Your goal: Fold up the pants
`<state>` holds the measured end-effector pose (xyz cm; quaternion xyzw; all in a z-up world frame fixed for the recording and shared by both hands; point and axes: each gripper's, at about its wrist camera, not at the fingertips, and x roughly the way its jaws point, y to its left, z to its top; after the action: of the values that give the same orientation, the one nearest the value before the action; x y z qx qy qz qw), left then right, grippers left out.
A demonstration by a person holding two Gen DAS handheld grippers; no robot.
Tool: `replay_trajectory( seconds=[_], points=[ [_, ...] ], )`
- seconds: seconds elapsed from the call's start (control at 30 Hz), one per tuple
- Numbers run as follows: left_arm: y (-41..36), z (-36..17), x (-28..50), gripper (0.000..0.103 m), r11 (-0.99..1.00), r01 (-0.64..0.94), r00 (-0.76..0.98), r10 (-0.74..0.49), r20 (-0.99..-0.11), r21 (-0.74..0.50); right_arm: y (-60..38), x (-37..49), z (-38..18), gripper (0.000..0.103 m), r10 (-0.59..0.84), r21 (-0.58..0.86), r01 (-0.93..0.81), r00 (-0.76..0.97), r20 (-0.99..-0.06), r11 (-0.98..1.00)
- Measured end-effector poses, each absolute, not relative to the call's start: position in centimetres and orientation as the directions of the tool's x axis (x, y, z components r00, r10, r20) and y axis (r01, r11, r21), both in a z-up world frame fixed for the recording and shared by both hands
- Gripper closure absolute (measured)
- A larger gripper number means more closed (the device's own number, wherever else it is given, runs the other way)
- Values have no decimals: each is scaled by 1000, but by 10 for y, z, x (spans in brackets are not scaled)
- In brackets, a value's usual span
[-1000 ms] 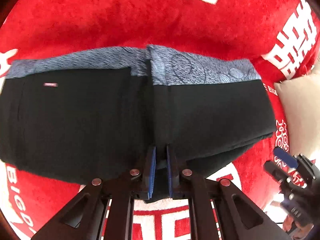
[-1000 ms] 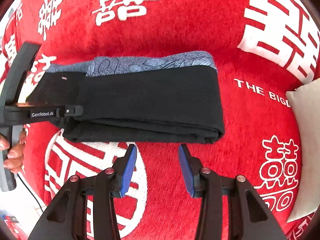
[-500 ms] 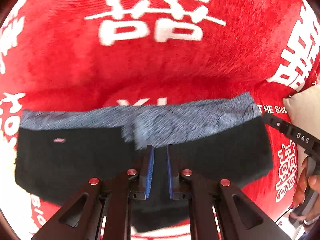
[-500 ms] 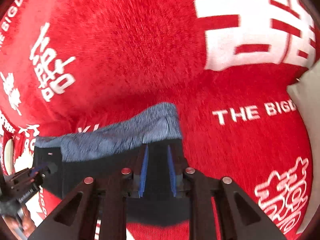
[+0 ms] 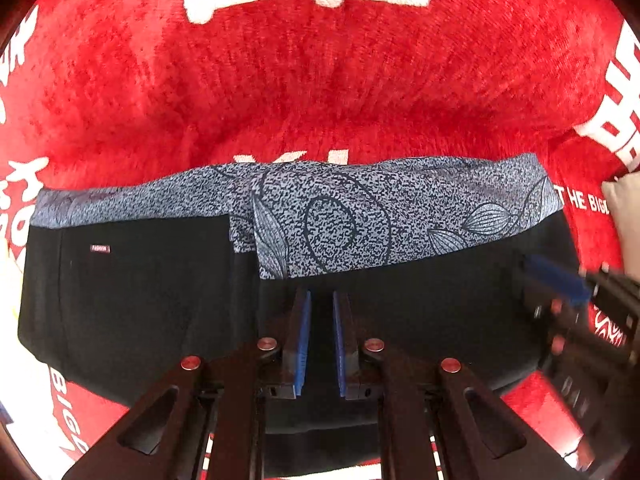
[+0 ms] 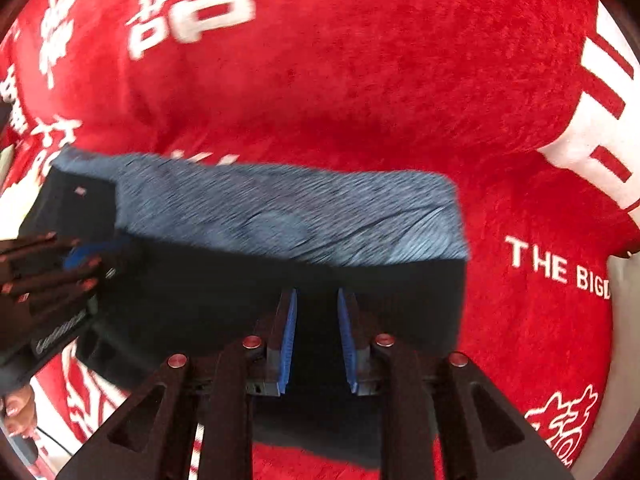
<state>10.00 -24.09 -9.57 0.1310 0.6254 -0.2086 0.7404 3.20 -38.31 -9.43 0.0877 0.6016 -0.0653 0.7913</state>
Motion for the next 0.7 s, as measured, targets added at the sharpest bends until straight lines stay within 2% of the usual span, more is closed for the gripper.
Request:
replay_trajectory(
  seconds=[0.2,0.33,0.43,0.47,0.5,0.57,0.7],
  points=[
    [-228,-87,105,90,894,445,125,-118,-985,-51,-379,21,-78,77,70,127,218,251,-965,968],
    [-215,-82,102,90,909,412,130,-124,-984,-61,-381,14,-67,62,98,152,213,246,-964,965],
    [-209,-77,97,90,914,400,128,-136,-982,-74,-383,12,-63,60,108,160,214,239,-965,964],
    [-208,-76,95,86,914,399,129,-138,-982,-76,-384,11,-62,60,109,161,215,234,-966,963],
    [-207,-75,94,56,915,396,130,-140,-982,-78,-385,9,-60,60,113,164,216,231,-966,962],
    [-212,-66,84,13,921,378,154,-159,-975,-91,-385,6,-58,59,127,178,215,231,-965,960],
    [-215,-50,70,13,922,372,176,-180,-968,-104,-389,-6,-49,59,145,195,205,235,-961,959]
  ],
)
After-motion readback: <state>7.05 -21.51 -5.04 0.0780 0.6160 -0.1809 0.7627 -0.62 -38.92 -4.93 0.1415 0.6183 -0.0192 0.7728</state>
